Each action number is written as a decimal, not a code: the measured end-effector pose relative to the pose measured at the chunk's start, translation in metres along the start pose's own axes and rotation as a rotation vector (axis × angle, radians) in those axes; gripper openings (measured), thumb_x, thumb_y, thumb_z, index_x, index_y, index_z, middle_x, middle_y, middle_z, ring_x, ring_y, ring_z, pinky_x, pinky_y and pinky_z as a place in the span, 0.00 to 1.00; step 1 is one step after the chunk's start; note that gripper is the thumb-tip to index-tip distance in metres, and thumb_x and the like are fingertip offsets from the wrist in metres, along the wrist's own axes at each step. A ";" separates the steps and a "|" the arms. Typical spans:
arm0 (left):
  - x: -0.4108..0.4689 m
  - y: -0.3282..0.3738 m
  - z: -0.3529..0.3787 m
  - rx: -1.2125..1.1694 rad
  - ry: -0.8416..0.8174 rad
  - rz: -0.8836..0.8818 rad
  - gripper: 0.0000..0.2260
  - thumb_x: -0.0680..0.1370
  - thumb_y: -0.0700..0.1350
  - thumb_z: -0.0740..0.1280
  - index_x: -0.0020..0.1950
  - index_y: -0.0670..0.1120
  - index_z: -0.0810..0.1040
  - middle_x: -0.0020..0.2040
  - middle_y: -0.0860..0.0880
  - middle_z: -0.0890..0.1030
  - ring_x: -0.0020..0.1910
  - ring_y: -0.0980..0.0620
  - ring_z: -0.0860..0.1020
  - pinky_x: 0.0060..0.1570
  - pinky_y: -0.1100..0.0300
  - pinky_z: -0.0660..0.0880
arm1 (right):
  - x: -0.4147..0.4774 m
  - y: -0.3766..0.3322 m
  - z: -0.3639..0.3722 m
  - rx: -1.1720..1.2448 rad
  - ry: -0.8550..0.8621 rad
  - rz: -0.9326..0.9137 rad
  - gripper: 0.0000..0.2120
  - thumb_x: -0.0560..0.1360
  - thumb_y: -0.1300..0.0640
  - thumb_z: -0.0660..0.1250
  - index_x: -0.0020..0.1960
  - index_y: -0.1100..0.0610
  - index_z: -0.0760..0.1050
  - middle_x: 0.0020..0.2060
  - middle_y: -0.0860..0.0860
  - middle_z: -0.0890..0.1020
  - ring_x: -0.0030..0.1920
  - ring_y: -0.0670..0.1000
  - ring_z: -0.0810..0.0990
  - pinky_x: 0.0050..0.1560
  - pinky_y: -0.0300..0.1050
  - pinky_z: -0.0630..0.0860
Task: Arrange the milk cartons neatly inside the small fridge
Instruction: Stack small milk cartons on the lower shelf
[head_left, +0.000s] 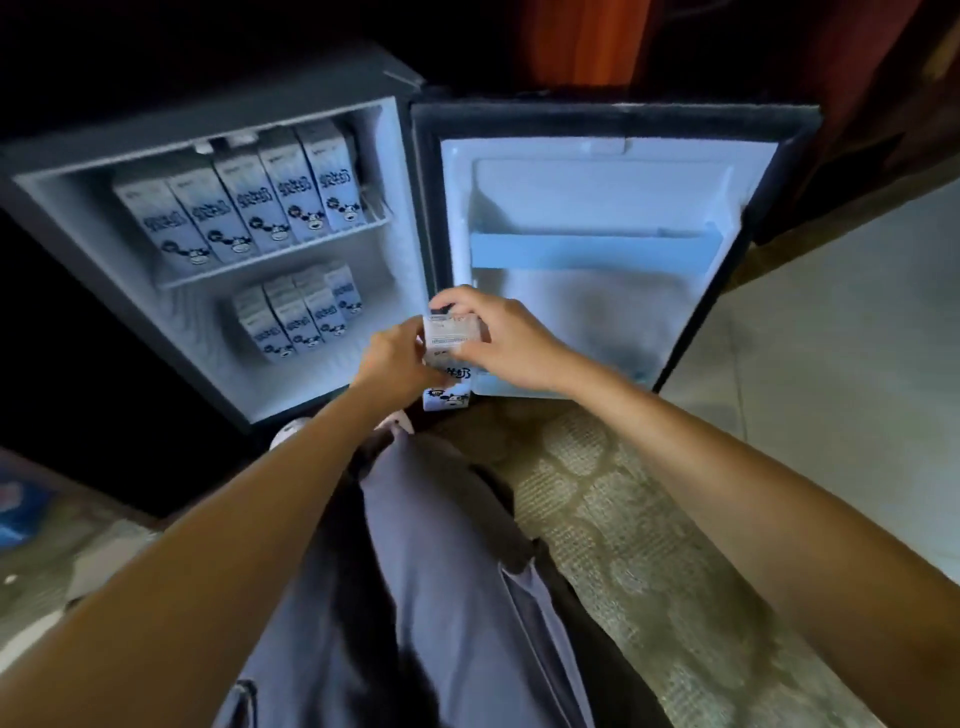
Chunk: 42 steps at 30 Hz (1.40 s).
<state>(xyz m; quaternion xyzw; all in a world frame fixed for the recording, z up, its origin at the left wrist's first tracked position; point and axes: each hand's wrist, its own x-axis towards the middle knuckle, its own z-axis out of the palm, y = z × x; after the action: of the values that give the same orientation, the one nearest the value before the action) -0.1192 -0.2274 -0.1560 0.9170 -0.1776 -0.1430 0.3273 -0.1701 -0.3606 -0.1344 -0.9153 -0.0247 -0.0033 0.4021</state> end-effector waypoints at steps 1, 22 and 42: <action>0.003 -0.008 -0.008 0.001 0.048 -0.018 0.21 0.68 0.40 0.75 0.59 0.43 0.75 0.51 0.43 0.82 0.48 0.47 0.78 0.44 0.59 0.71 | 0.011 -0.006 0.005 0.034 0.001 -0.009 0.22 0.73 0.68 0.64 0.65 0.56 0.69 0.60 0.55 0.76 0.51 0.48 0.73 0.37 0.23 0.69; 0.134 -0.161 -0.058 -0.001 0.130 -0.257 0.17 0.74 0.44 0.69 0.61 0.41 0.73 0.58 0.45 0.78 0.56 0.46 0.76 0.51 0.56 0.71 | 0.226 0.001 0.127 -0.008 0.044 0.323 0.11 0.70 0.54 0.69 0.42 0.62 0.75 0.35 0.51 0.77 0.36 0.51 0.74 0.25 0.36 0.62; 0.242 -0.242 -0.029 0.453 0.086 -0.151 0.32 0.80 0.36 0.55 0.77 0.51 0.41 0.78 0.49 0.38 0.77 0.48 0.37 0.74 0.52 0.39 | 0.358 0.096 0.198 -0.212 0.133 0.374 0.15 0.75 0.56 0.65 0.57 0.66 0.75 0.56 0.60 0.78 0.55 0.59 0.78 0.52 0.48 0.75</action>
<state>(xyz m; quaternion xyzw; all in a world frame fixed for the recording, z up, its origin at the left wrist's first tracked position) 0.1648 -0.1382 -0.3272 0.9829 -0.1221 -0.0842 0.1087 0.1889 -0.2648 -0.3299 -0.9389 0.1727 0.0085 0.2977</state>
